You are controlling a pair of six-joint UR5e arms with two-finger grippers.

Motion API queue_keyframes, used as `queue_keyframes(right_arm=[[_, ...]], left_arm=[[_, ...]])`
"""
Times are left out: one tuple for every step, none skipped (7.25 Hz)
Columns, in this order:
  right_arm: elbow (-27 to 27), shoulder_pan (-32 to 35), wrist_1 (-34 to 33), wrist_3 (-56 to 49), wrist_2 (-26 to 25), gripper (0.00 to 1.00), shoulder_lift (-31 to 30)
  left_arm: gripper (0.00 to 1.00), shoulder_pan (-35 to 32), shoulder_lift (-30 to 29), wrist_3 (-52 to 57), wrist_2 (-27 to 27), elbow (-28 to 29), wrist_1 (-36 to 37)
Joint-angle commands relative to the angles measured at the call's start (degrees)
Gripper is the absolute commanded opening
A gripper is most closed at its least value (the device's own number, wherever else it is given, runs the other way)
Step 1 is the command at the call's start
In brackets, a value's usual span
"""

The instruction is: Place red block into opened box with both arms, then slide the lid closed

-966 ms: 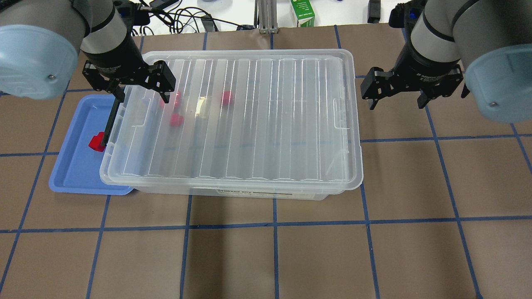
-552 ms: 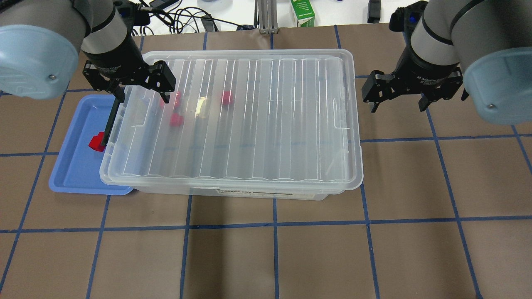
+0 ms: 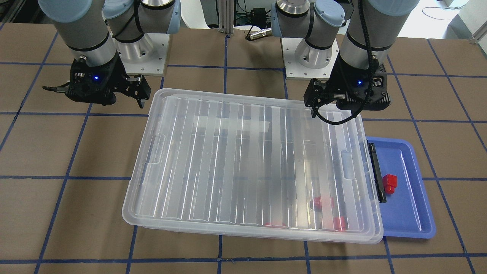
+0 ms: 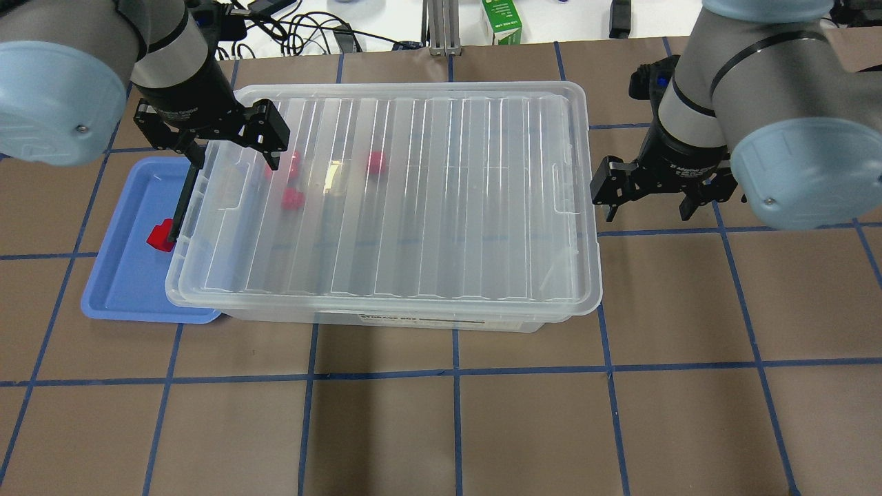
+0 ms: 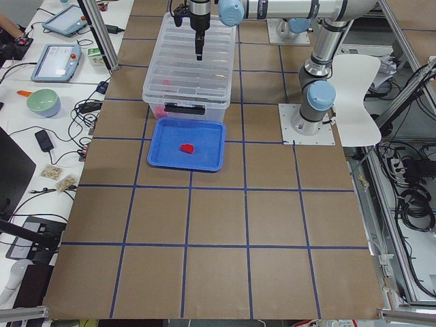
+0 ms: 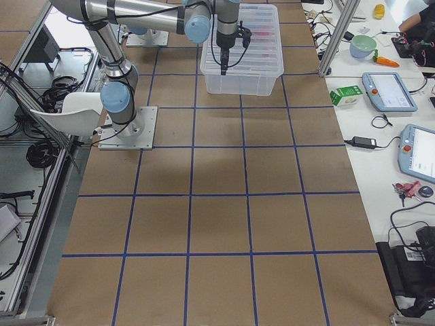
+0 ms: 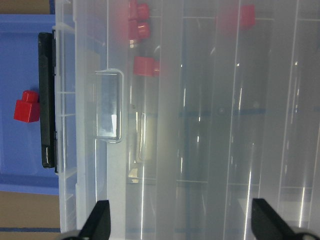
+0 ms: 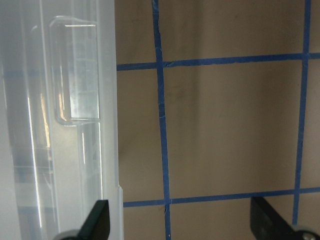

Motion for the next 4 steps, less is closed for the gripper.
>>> queue_keyframes(right_arm=[[0.23,0.19,-11.6,-0.01,0.72,1.0,2.9],[0.4,0.28,-14.81,-0.01,0.64,1.0,5.1],[0.75,0.28,-15.02,-0.01,0.55,1.0,6.6],[1.02,0.37,-15.02,-0.01,0.72,1.0,6.96]], left_arm=[[1.0,0.0,-0.11,0.01,0.11,-0.05,-0.05],[1.0,0.0,-0.29,0.01,0.02,-0.05,-0.05],[1.0,0.0,-0.29,0.01,0.02,0.03,0.04],[1.0,0.0,-0.29,0.01,0.02,-0.05,0.04]])
